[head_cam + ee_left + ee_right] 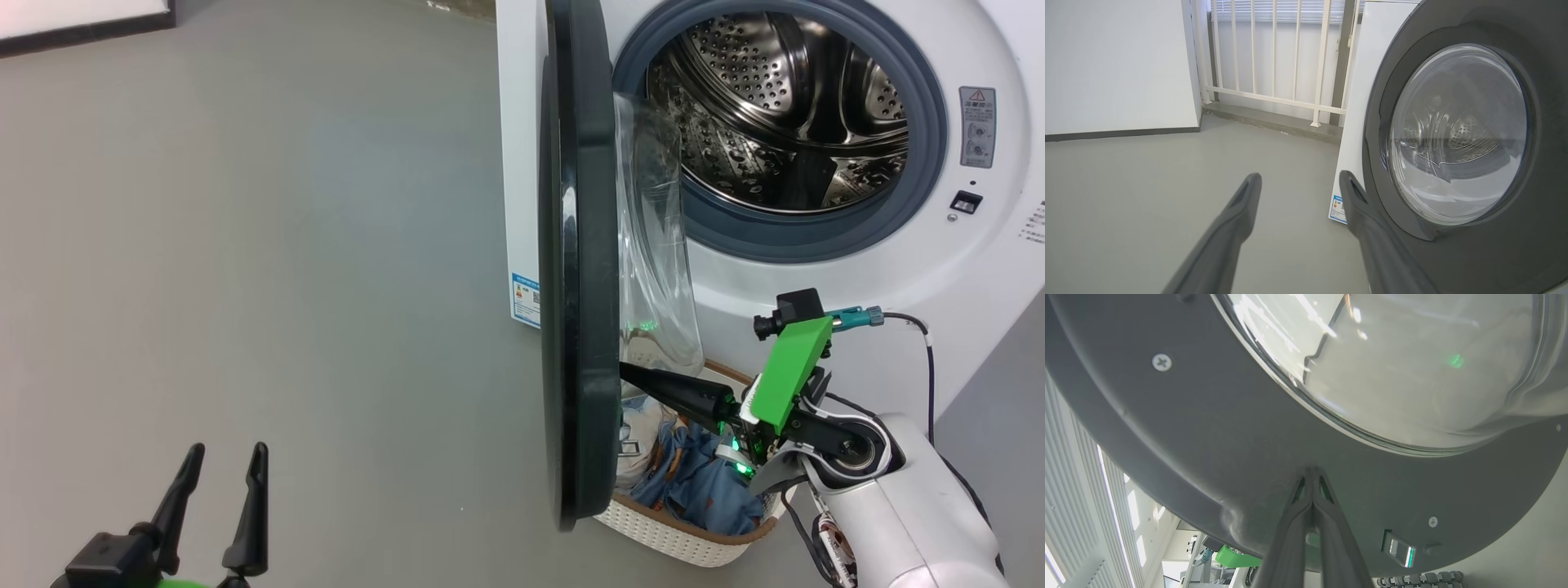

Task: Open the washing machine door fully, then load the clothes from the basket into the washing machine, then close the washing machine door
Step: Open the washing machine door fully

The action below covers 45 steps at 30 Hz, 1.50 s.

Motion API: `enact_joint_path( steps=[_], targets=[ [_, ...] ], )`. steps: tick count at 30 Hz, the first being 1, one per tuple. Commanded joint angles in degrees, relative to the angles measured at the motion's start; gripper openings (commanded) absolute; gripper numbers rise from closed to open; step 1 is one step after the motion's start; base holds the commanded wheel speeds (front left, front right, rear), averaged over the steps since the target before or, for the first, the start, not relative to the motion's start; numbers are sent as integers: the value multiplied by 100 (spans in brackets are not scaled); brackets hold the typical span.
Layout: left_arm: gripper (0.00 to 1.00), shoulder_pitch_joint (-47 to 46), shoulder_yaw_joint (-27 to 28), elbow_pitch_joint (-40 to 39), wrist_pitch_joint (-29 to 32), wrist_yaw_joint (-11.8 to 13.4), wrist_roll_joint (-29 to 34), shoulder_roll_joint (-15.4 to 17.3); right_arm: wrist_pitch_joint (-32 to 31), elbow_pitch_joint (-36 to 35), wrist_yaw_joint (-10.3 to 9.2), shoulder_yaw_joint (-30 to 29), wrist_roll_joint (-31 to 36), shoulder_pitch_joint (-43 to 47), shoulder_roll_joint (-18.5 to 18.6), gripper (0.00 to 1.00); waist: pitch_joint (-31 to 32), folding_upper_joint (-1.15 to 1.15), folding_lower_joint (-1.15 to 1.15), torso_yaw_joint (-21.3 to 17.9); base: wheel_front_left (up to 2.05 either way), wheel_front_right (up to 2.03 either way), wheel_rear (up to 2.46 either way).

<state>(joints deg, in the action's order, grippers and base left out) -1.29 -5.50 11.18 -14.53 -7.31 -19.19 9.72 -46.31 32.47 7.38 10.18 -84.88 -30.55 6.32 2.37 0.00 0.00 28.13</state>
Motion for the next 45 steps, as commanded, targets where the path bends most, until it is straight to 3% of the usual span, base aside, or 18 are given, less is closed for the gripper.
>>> enact_joint_path(
  steps=[1,14,21,23,24,25,26,31,45],
  targets=[
    [100,-120,211,-120,-47,-14,87,114,-5,-177,11,100,-38,-182,-104,0,-2,0,0,-24,0,0,0],
    [100,-108,273,-149,-47,-12,124,76,44,-202,11,127,-79,-219,-76,0,-2,0,0,-178,0,0,0],
    [100,-85,322,-168,-47,-11,129,50,158,-357,11,159,-25,-250,-35,0,18,0,0,-470,0,0,0],
    [100,-84,327,-174,-47,-11,135,46,182,-403,11,171,-2,-252,-4,40,26,0,0,-582,0,0,0],
    [100,-83,332,-178,-47,-12,137,44,194,-427,11,178,11,-253,11,49,28,0,0,-642,0,0,0],
    [100,-82,337,-181,-47,-12,137,41,204,-455,11,187,23,-251,25,86,30,0,0,-704,0,0,0],
    [100,-80,342,-184,-47,-12,138,38,221,-494,11,196,44,-249,45,100,34,0,0,-767,0,0,0],
    [100,-77,353,-200,-47,-13,144,18,535,-825,11,140,167,-187,149,100,27,0,0,-1078,0,0,0],
    [100,-84,427,-267,-47,-16,134,-40,2460,-2346,11,536,1276,439,650,100,-86,0,0,-1906,0,0,0]
  ],
)
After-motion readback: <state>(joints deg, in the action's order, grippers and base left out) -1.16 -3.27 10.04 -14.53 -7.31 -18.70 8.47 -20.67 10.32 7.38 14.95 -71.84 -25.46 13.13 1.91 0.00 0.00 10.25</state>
